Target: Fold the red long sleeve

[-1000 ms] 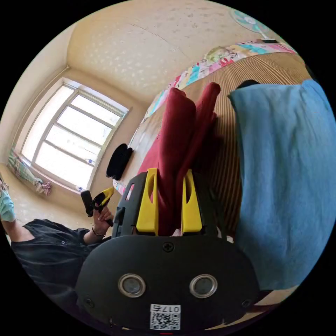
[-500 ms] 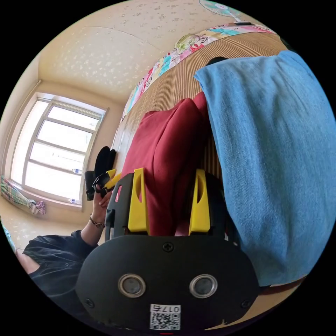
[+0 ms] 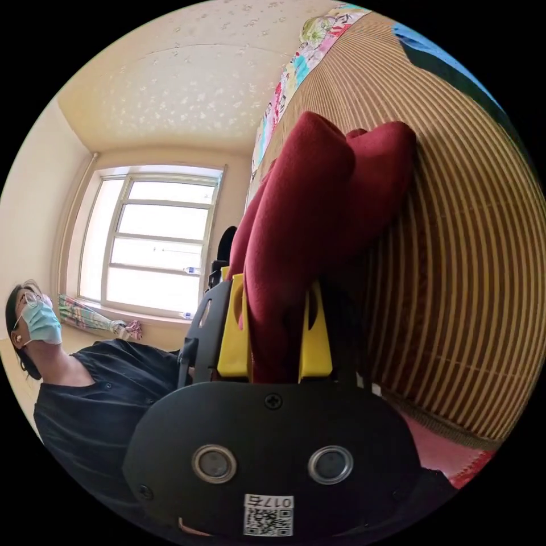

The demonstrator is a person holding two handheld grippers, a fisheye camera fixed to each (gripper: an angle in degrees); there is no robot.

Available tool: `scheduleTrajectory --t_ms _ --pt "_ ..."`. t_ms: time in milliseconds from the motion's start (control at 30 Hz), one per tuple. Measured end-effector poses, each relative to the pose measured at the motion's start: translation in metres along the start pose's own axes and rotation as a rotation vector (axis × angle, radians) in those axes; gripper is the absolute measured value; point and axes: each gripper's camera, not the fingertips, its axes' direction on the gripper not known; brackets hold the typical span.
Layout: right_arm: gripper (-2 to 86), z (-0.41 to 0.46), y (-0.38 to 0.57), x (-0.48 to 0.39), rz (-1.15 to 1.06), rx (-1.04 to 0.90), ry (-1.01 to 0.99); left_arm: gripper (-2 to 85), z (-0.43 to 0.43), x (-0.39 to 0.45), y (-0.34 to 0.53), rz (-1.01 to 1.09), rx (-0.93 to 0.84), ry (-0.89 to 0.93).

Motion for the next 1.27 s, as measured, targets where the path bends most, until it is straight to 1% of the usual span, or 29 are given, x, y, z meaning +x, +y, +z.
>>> scheduleTrajectory --t_ms 33,133,200,233,267,300,333,367,400,467,500,533,567,600,667,700,733,767,833,900,1000,1067,1100,1167,1200,1267 --pt "13.4 0.023 -0.006 -0.018 -0.012 -0.022 0.001 11.9 -0.011 0.006 -0.002 0.004 0.005 -0.009" --pt "13.3 0.096 -0.026 -0.08 -0.04 -0.074 -0.036 12.0 -0.089 0.049 -0.009 0.029 0.073 -0.098" --pt "13.3 0.147 -0.04 -0.126 -0.057 -0.089 -0.079 12.1 -0.175 0.095 -0.015 0.066 0.128 -0.205" --pt "13.3 0.183 -0.05 -0.162 -0.082 -0.099 -0.108 12.1 -0.199 0.108 -0.016 0.079 0.143 -0.233" --pt "13.3 0.221 -0.06 -0.203 -0.121 -0.103 -0.126 12.2 -0.245 0.133 -0.017 0.111 0.176 -0.283" --pt "13.3 0.24 -0.064 -0.224 -0.145 -0.104 -0.13 12.3 -0.293 0.155 -0.018 0.14 0.208 -0.329" --pt "13.4 0.279 -0.074 -0.268 -0.194 -0.106 -0.128 12.4 -0.316 0.165 -0.019 0.15 0.225 -0.349" --pt "13.5 0.318 -0.084 -0.308 -0.235 -0.112 -0.124 12.5 -0.362 0.182 -0.02 0.158 0.252 -0.382" --pt "13.5 0.338 -0.089 -0.327 -0.251 -0.116 -0.124 12.6 -0.405 0.194 -0.022 0.161 0.275 -0.409" --pt "13.6 0.418 -0.103 -0.388 -0.293 -0.103 -0.099 12.8 -0.462 0.203 -0.025 0.154 0.308 -0.459" --pt "13.6 0.438 -0.106 -0.399 -0.298 -0.099 -0.075 13.2 -0.494 0.199 -0.03 0.137 0.311 -0.497" --pt "13.6 0.476 -0.11 -0.418 -0.322 -0.084 0.002 13.5 -0.508 0.194 -0.033 0.116 0.31 -0.525" --pt "13.4 0.515 -0.114 -0.427 -0.33 -0.08 0.091 13.5 -0.531 0.177 -0.039 0.045 0.303 -0.592" --pt "13.3 0.536 -0.117 -0.427 -0.322 -0.096 0.129 13.4 -0.547 0.155 -0.043 -0.054 0.29 -0.692" --pt "12.8 0.618 -0.124 -0.403 -0.188 -0.275 0.284 13.0 -0.553 0.123 -0.041 -0.178 0.274 -0.841" --pt "12.8 0.635 -0.122 -0.395 -0.162 -0.32 0.338 12.8 -0.543 0.106 -0.037 -0.206 0.282 -0.881" --pt "12.7 0.66 -0.115 -0.386 -0.16 -0.376 0.409 12.9 -0.535 0.097 -0.035 -0.215 0.281 -0.883" --pt "12.5 0.669 -0.11 -0.388 -0.174 -0.379 0.357 13.1 -0.513 0.082 -0.03 -0.222 0.262 -0.862" --pt "12.2 0.668 -0.11 -0.402 -0.172 -0.363 0.33 13.4 -0.477 0.065 -0.016 -0.241 0.252 -0.813" --pt "11.2 0.662 -0.109 -0.422 -0.227 -0.374 0.363 12.5 -0.436 0.06 0.019 -0.246 0.338 -0.79" --pt "9.0 0.629 -0.102 -0.445 -0.316 -0.43 0.427 12.4 -0.398 0.077 0.067 -0.292 0.464 -0.767" --pt "7.3 0.582 -0.095 -0.454 -0.343 -0.441 0.494 12.0 -0.372 0.099 0.094 -0.273 0.523 -0.723" --pt "6.5 0.568 -0.093 -0.457 -0.345 -0.441 0.521 11.4 -0.351 0.115 0.107 -0.258 0.527 -0.712" --pt "3.5 0.511 -0.083 -0.469 -0.367 -0.443 0.593 10.1 -0.315 0.142 0.119 -0.226 0.492 -0.731" --pt "2.7 0.496 -0.081 -0.473 -0.374 -0.442 0.607 8.3 -0.288 0.162 0.122 -0.181 0.459 -0.757" --pt "1.5 0.432 -0.073 -0.495 -0.391 -0.404 0.693 4.2 -0.247 0.192 0.123 -0.086 0.413 -0.805"
